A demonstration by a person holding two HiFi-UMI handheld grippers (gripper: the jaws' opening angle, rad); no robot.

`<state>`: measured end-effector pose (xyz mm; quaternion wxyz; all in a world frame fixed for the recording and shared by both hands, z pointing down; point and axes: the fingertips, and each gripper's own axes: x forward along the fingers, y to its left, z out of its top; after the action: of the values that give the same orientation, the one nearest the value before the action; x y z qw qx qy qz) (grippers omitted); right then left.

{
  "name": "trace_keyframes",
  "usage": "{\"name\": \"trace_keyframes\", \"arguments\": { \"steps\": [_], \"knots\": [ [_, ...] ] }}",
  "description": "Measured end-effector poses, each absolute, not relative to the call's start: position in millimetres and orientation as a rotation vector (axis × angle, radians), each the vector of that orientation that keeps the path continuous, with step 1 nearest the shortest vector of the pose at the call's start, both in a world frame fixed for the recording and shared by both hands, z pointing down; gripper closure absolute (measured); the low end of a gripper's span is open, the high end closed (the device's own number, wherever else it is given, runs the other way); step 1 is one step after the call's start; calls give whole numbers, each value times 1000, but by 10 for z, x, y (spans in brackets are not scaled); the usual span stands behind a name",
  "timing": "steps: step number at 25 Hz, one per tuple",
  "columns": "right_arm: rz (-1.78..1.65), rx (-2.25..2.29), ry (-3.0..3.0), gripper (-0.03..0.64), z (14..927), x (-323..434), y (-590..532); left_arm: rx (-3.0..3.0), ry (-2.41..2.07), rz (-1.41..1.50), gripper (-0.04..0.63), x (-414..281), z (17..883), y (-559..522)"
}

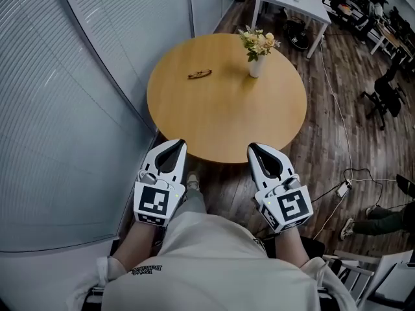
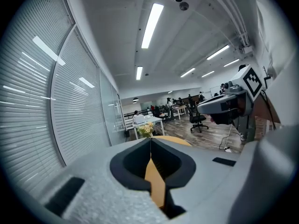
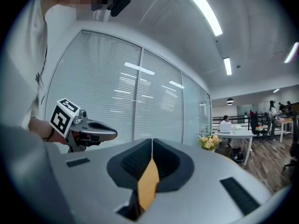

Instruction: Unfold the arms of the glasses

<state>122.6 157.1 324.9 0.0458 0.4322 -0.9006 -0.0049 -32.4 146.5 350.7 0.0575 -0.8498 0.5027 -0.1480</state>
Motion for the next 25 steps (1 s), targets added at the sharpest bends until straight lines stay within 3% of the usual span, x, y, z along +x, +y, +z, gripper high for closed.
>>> {"name": "trace_keyframes", "arguments": {
  "steps": [25],
  "knots": [
    [47,1357,-2629,586,3362,466,-261,-2683,1430,-454,571,-965,3604,-443]
  ]
}}
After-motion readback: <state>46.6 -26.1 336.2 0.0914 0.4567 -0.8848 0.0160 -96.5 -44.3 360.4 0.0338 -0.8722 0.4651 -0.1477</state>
